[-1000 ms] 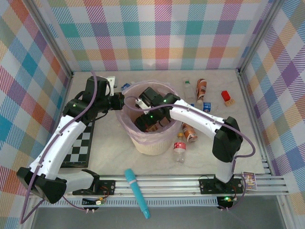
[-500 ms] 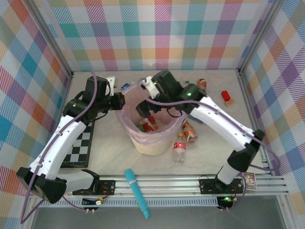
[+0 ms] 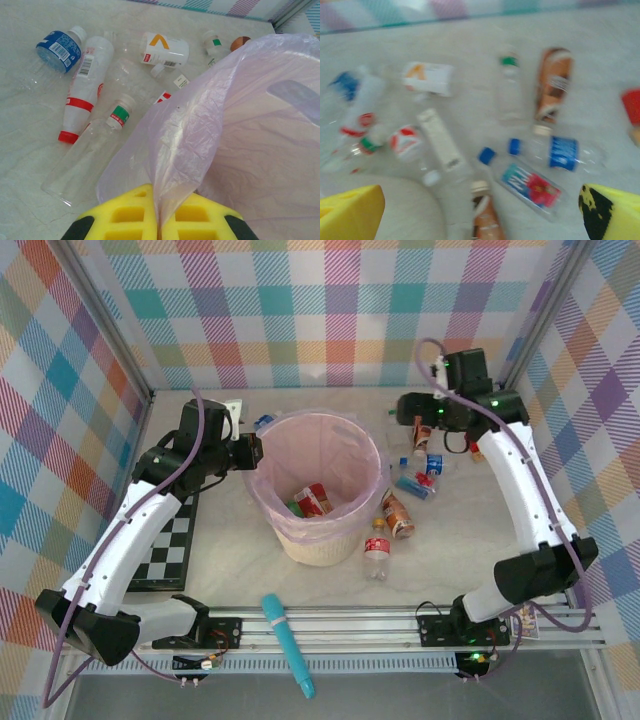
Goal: Put the plastic bottles in the bin
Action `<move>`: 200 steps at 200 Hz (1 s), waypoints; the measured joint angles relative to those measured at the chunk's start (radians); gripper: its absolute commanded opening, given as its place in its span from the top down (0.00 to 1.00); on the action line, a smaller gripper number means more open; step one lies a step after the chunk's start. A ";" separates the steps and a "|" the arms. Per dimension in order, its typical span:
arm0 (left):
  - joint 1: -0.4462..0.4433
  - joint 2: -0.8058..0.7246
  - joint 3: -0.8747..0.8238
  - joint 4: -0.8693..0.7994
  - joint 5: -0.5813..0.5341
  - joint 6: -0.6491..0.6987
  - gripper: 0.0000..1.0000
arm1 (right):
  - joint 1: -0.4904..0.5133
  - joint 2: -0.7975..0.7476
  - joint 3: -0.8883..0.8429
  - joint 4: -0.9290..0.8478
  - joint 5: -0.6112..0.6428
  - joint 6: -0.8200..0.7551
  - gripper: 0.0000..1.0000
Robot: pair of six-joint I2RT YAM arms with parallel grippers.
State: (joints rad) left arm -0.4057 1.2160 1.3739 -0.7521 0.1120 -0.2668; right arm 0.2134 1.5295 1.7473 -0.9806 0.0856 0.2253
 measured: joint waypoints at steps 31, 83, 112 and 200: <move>0.000 0.000 0.000 0.000 0.001 0.000 1.00 | -0.149 0.140 -0.029 0.065 -0.039 0.035 0.07; 0.000 0.003 0.002 0.000 0.000 0.000 1.00 | -0.212 0.530 0.109 0.153 -0.076 0.056 0.14; 0.000 0.016 0.015 -0.002 0.000 0.000 1.00 | -0.212 0.711 0.242 0.161 -0.093 0.058 0.14; 0.000 0.035 0.031 -0.005 -0.001 0.006 1.00 | -0.212 0.895 0.404 0.150 -0.140 0.105 0.29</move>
State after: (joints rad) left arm -0.4057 1.2514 1.4052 -0.7567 0.1112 -0.2607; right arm 0.0017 2.4241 2.1509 -0.8310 -0.0547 0.3302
